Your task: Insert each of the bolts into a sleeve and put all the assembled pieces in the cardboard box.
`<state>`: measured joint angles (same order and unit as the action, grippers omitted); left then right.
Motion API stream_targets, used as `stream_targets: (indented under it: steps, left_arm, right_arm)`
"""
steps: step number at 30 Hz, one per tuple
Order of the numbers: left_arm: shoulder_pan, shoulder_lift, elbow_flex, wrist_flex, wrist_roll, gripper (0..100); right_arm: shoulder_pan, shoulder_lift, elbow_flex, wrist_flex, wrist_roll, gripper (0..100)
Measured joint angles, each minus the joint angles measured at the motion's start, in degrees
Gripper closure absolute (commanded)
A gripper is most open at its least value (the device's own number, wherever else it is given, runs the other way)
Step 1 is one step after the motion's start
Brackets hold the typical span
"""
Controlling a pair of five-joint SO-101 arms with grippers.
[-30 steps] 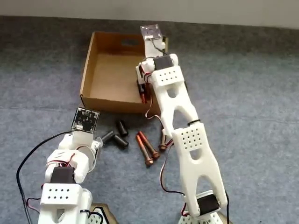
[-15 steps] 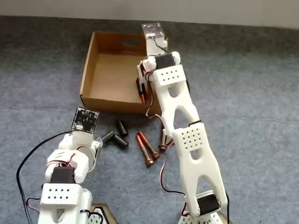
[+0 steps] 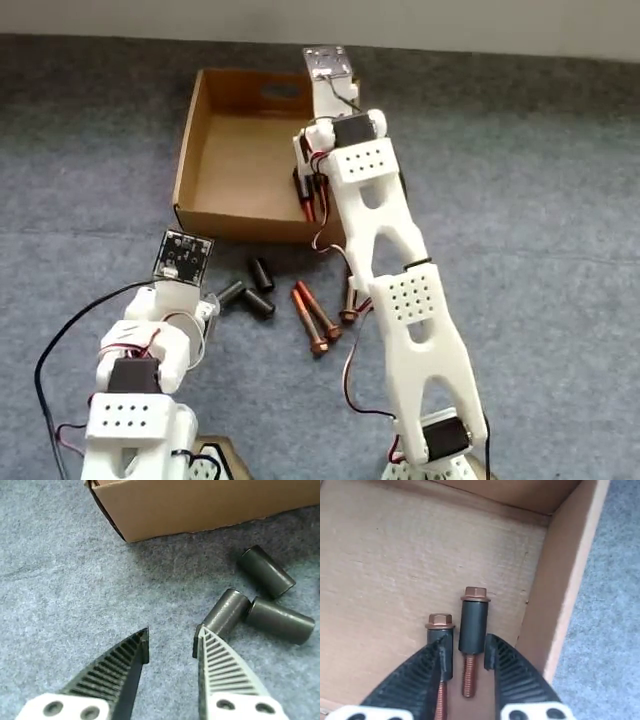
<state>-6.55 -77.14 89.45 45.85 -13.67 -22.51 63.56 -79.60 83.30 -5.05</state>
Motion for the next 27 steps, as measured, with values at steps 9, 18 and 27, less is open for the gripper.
stream_targets:
  steps: [9, 18, 27]
  left_arm:
    - [0.00, 0.00, 0.00, 0.00, 0.00, 83]
    - [0.00, 0.00, 0.00, 0.00, 0.00, 83]
    - [0.00, 0.00, 0.00, -0.26, 0.00, 83]
  right_arm:
    - [-3.96, 0.44, 0.62, -3.52, 0.00, 98.9]
    - [-6.24, 6.68, 1.49, -5.45, 0.00, 99.1]
    - [-4.57, 8.88, -3.52, -5.45, 0.00, 99.1]
